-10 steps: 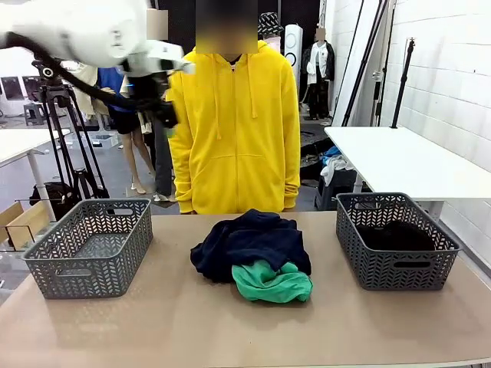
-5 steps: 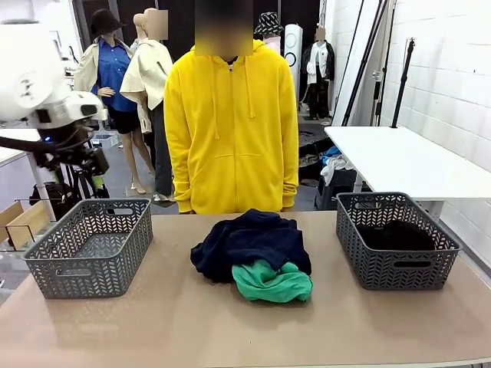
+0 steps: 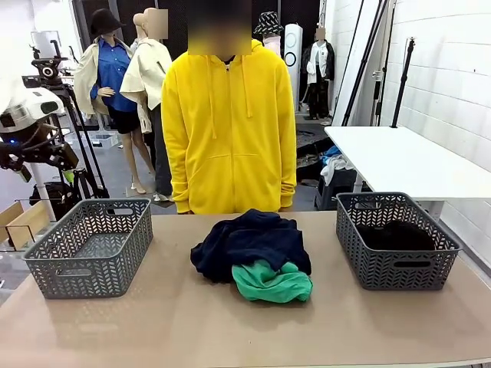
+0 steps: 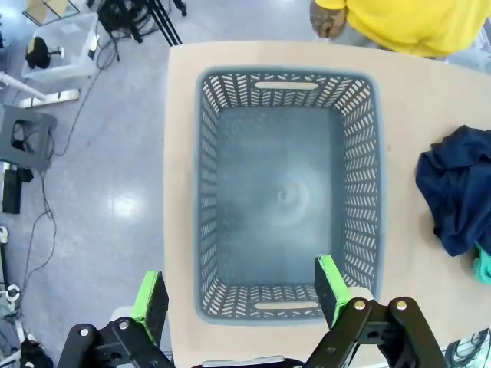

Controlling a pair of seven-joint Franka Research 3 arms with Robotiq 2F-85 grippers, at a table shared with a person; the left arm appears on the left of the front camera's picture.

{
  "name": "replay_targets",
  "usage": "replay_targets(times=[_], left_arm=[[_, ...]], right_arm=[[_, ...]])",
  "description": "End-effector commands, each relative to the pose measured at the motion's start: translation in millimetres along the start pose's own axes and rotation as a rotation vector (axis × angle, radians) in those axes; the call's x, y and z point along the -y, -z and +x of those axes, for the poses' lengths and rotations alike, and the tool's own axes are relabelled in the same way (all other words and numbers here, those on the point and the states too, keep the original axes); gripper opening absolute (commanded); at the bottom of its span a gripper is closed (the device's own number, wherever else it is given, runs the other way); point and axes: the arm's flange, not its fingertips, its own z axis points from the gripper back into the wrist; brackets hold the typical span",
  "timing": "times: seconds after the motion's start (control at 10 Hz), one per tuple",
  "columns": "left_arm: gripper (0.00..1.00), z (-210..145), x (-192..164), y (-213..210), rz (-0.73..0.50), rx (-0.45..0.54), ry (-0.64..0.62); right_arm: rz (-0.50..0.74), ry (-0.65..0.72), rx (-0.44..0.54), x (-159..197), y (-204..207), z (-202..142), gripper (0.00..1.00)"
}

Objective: Sort the tops and bottoms.
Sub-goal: Lift clothes from the center of the table with your right hand.

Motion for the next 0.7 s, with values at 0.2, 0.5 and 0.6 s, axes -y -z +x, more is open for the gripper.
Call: replay_targets(times=[0.2,0.5,0.6], left_arm=[[1.00,-2,4,2,0.001,-0.017,0.007],[1.00,13,-77,10,0.103,-0.034,-0.176],[1.00,6,-105,12,0.095,-0.034,-0.234]], right_arm=[[0.002,-0.010,-0.005,0,0,0,1.00],[0.002,-0.010,-0.005,0,0,0,1.00],[0.000,0.000,0.000,0,0,0,1.00]])
